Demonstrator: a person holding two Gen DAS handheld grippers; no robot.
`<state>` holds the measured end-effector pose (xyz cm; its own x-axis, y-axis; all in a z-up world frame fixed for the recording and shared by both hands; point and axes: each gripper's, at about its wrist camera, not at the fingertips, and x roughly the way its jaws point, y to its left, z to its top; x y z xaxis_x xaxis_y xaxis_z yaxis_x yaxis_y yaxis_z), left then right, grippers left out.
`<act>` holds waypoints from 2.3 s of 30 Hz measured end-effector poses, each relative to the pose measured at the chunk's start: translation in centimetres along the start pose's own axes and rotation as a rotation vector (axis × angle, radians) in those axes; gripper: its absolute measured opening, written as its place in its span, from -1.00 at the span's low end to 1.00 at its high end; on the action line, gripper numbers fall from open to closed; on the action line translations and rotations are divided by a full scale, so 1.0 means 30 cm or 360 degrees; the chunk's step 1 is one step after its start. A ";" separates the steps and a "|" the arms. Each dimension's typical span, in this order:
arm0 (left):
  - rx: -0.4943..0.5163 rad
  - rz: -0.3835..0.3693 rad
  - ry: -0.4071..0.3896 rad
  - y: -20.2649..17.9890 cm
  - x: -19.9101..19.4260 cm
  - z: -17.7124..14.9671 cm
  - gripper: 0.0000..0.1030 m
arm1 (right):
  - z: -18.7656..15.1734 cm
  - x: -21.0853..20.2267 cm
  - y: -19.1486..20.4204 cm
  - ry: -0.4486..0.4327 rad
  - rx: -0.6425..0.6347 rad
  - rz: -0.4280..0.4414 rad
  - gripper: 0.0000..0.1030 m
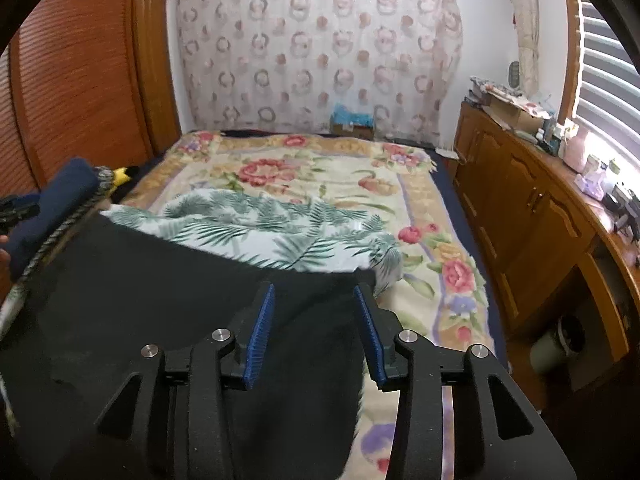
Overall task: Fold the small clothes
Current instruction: 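Lower the folded shirt onto the bed and open both tools, then grasp the edge of the folded shirt with both tools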
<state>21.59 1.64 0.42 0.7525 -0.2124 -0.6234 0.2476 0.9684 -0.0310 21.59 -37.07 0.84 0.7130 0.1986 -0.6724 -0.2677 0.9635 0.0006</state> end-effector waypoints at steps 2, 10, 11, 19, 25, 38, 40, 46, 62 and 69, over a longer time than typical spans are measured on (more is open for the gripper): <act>-0.0006 -0.0005 0.0029 -0.013 -0.030 -0.055 0.23 | -0.044 -0.040 0.029 0.0015 -0.0002 0.0003 -0.20; 0.0010 -0.0065 0.0147 -0.078 -0.071 -0.263 0.25 | -0.242 -0.116 0.082 0.0104 0.0109 0.0069 -0.20; 0.0014 -0.0069 0.0163 -0.085 -0.068 -0.281 0.25 | -0.255 -0.114 0.081 0.0120 0.0124 0.0076 -0.20; 0.0022 -0.0054 0.0286 -0.118 -0.029 -0.378 0.25 | -0.313 -0.168 0.081 0.0162 0.0189 0.0094 -0.20; 0.0009 -0.0048 0.0363 -0.113 0.007 -0.420 0.25 | -0.360 -0.127 0.109 0.0258 0.0183 0.0090 -0.07; 0.0019 -0.0030 0.0368 -0.122 0.014 -0.457 0.52 | -0.367 -0.023 0.100 0.0250 0.0280 0.0017 -0.07; 0.0027 -0.0032 0.0374 -0.129 0.019 -0.455 0.59 | -0.361 -0.001 0.086 0.0257 0.0318 0.0005 -0.07; 0.0036 -0.0034 0.0389 -0.135 0.029 -0.446 0.73 | -0.396 0.040 0.070 0.0252 0.0364 -0.0062 -0.07; -0.0363 -0.0144 0.0263 -0.018 -0.023 -0.429 0.61 | -0.404 0.049 0.089 0.0247 0.0284 -0.0129 -0.05; -0.0453 -0.0074 0.0267 0.027 0.002 -0.418 0.19 | -0.406 0.049 0.092 0.0247 0.0283 -0.0131 -0.05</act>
<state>14.18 4.05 -9.45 0.6274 -0.2554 -0.7356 0.0811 0.9610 -0.2644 14.01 -36.31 -9.16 0.6159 0.1014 -0.7813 -0.0849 0.9945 0.0621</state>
